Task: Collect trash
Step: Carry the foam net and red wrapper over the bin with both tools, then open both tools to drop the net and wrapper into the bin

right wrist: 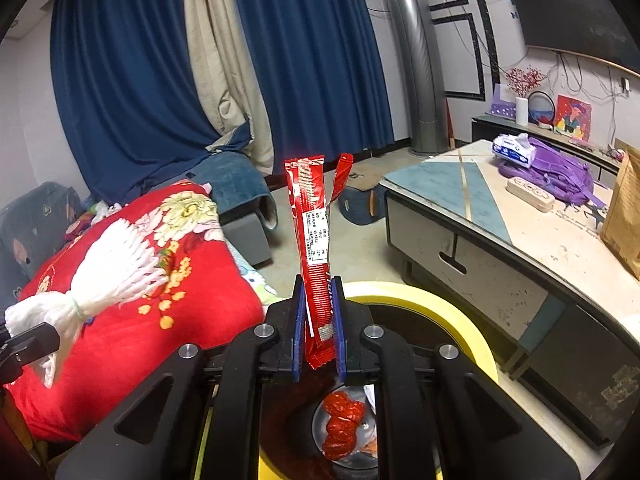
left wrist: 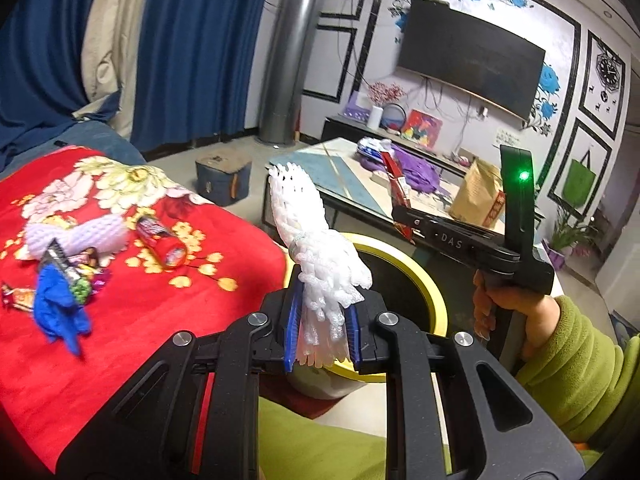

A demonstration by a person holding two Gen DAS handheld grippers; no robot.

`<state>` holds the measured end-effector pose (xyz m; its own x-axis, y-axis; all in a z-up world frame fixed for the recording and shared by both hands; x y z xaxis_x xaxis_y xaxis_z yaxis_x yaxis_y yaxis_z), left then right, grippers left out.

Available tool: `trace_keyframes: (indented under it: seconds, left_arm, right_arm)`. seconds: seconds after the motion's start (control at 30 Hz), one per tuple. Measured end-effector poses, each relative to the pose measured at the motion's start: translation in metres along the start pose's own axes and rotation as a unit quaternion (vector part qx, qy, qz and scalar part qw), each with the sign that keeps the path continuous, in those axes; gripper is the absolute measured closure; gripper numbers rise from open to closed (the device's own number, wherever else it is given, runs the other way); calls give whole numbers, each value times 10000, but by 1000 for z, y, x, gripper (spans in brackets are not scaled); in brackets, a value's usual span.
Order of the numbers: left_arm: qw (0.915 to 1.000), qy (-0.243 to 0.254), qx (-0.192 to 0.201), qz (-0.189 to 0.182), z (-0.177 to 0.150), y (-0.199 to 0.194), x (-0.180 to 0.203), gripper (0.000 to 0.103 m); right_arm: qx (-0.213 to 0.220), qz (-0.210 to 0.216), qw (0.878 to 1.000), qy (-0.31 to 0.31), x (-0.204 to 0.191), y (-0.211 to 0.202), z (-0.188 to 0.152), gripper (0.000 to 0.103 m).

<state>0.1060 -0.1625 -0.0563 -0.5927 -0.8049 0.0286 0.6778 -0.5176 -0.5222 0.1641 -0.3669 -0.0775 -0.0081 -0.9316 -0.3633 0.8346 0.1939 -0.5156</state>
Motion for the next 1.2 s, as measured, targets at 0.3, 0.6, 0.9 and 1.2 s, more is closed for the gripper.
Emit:
trace_keyframes:
  seconds: [0.3, 0.6, 0.9, 1.2]
  left_arm:
    - [9988, 42, -277, -404, 4, 35, 16, 90]
    - [9948, 85, -723, -716, -3, 73, 27, 90]
    - [9899, 148, -1107, -874, -8, 106, 39, 89]
    - [9888, 44, -1304, -722, -12, 124, 36, 54]
  right_arm:
    - [-264, -118, 9991, 300, 27, 12, -8, 91]
    - [-351, -112, 9983, 457, 39, 13, -14, 91]
    - [-583, -113, 9946, 846, 69, 23, -33, 89]
    - [-620, -110, 9888, 1350, 98, 28, -40, 74]
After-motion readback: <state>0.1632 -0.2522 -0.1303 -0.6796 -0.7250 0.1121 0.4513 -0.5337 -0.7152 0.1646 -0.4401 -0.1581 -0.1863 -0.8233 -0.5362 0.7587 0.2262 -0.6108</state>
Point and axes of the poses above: each gripper's, at about its wrist camera, not at the fingertips, and y roughly the way its jaws point, x to its right, z to its top, the point moved 3 cm from there along y, roughly the way its jaws point, and after that the axes turned 12 degrees about y, right-handed, at the moved point
